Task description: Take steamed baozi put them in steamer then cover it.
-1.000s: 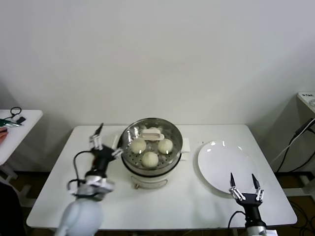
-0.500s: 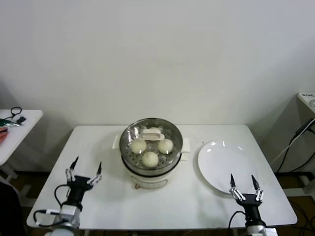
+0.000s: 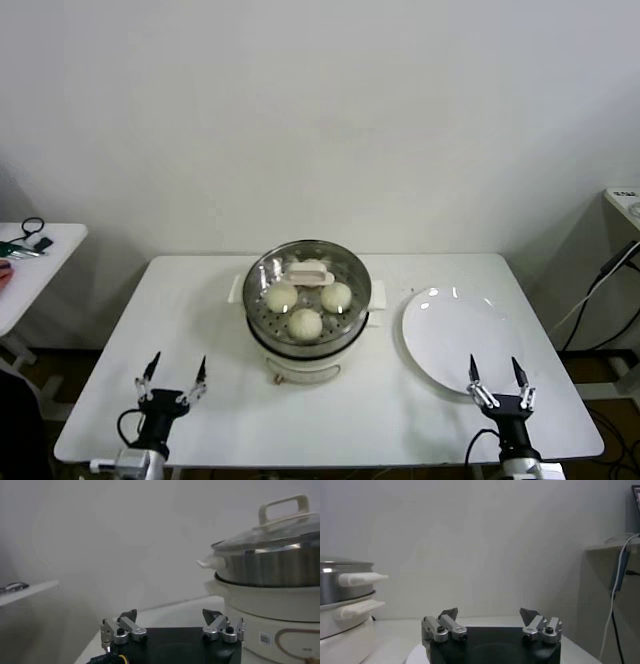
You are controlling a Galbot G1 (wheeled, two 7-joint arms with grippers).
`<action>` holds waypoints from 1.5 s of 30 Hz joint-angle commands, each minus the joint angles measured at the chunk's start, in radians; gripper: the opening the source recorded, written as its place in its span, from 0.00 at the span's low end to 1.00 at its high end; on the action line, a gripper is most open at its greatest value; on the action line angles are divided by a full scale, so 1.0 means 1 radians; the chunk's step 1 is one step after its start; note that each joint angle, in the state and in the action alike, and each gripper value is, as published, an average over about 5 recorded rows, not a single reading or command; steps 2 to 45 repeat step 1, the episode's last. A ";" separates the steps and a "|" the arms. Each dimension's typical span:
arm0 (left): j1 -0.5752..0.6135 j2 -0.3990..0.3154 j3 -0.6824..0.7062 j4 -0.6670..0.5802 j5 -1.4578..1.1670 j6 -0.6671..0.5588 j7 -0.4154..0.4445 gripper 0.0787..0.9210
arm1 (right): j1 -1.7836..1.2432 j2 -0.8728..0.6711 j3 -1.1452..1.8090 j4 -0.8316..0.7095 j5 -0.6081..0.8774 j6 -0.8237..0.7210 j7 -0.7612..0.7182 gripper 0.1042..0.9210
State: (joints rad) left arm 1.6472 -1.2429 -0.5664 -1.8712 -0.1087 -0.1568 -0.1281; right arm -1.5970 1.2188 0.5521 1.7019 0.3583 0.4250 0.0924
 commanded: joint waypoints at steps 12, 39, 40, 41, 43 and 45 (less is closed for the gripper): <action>0.021 -0.015 0.001 0.038 -0.064 -0.048 0.008 0.88 | -0.001 -0.002 -0.001 0.000 0.005 -0.001 0.002 0.88; 0.021 -0.015 0.001 0.038 -0.064 -0.048 0.008 0.88 | -0.001 -0.002 -0.001 0.000 0.005 -0.001 0.002 0.88; 0.021 -0.015 0.001 0.038 -0.064 -0.048 0.008 0.88 | -0.001 -0.002 -0.001 0.000 0.005 -0.001 0.002 0.88; 0.021 -0.015 0.001 0.038 -0.064 -0.048 0.008 0.88 | -0.001 -0.002 -0.001 0.000 0.005 -0.001 0.002 0.88; 0.021 -0.015 0.001 0.038 -0.064 -0.048 0.008 0.88 | -0.001 -0.002 -0.001 0.000 0.005 -0.001 0.002 0.88; 0.021 -0.015 0.001 0.038 -0.064 -0.048 0.008 0.88 | -0.001 -0.002 -0.001 0.000 0.005 -0.001 0.002 0.88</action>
